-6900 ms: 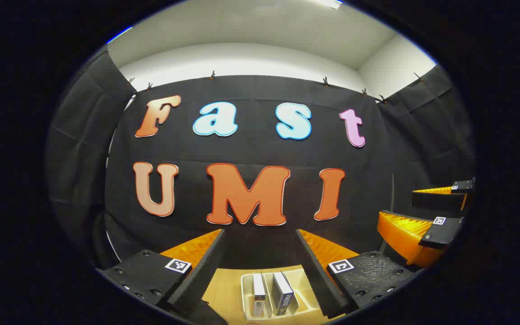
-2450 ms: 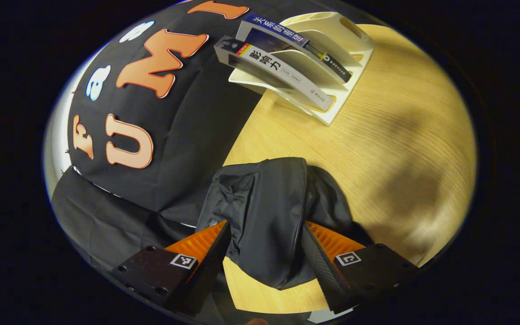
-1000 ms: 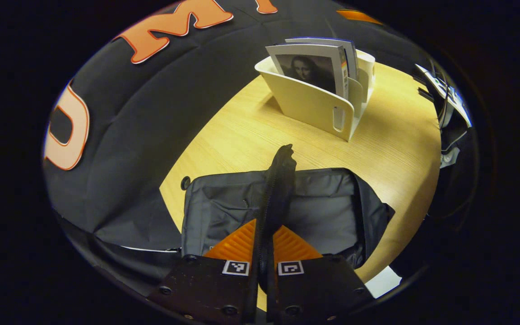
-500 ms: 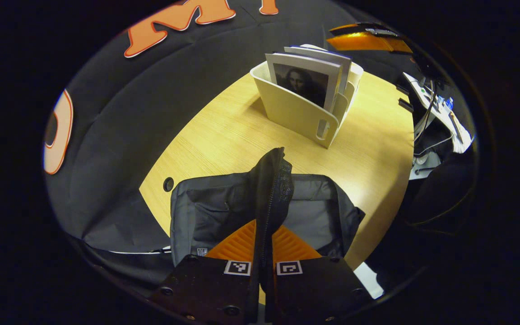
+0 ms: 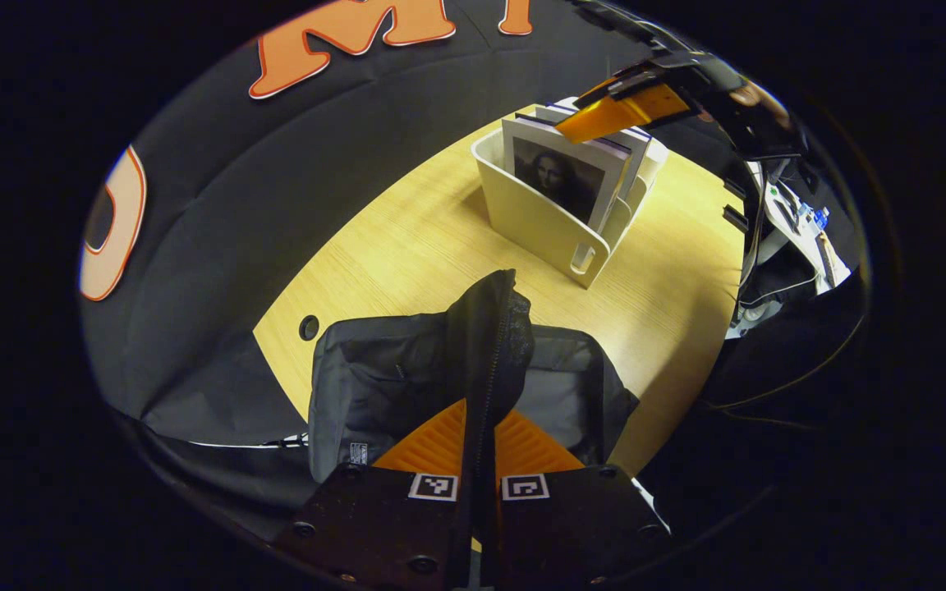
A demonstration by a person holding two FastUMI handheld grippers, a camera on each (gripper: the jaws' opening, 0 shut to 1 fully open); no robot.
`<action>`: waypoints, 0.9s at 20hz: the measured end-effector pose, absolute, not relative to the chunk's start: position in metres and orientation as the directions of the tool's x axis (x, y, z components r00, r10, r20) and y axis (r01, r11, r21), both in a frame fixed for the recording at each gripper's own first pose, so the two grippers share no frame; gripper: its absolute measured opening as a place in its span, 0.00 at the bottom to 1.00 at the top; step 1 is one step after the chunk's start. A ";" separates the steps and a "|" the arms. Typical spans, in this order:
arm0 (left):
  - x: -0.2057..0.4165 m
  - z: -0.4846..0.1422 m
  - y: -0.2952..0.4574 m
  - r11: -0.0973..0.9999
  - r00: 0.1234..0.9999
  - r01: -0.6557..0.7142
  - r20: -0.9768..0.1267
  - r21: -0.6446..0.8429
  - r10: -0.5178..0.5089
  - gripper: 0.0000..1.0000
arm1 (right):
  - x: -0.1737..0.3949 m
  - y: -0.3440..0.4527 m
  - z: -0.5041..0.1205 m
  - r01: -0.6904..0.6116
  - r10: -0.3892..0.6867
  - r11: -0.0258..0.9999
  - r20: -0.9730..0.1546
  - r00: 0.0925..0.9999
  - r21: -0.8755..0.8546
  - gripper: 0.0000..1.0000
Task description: Open the schoolbag, grab two books from the bookshelf and put them into the schoolbag.
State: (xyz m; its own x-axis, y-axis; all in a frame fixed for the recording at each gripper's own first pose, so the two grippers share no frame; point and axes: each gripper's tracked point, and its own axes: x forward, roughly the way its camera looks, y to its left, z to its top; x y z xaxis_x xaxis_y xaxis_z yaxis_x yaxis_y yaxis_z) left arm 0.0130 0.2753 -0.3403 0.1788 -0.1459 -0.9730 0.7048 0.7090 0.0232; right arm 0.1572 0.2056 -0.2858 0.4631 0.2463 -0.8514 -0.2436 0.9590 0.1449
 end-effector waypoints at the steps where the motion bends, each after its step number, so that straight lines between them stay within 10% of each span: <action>1: 0.014 -0.339 0.274 0.710 0.182 0.703 -0.973 0.028 -0.142 0.06 | 0.160 0.204 -0.293 -0.243 0.236 0.960 -0.865 0.442 0.138 0.94; 12: 0.015 -0.332 0.269 0.746 0.141 0.666 -0.979 -0.019 -0.150 0.05 | 0.176 0.208 -0.358 -0.157 0.145 0.982 -0.959 0.243 0.109 0.36; 15: 0.015 -0.334 0.267 0.751 0.141 0.660 -0.978 -0.025 -0.156 0.06 | 0.177 0.205 -0.368 -0.130 0.112 0.988 -0.968 0.224 0.084 0.51; 18: 0.014 -0.337 0.268 0.759 0.134 0.650 -0.977 -0.038 -0.163 0.06 | 0.174 0.204 -0.364 -0.098 0.132 0.989 -0.972 0.196 0.114 0.39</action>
State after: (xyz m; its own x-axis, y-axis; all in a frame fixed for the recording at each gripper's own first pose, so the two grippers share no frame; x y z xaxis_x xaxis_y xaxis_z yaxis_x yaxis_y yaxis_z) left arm 0.0138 0.2676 -0.3368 0.1344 -0.1634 -0.9774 0.6501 0.7589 -0.0375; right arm 0.1742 0.2040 -0.3645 0.1961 0.1320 -0.9717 -0.0981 0.9886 0.1145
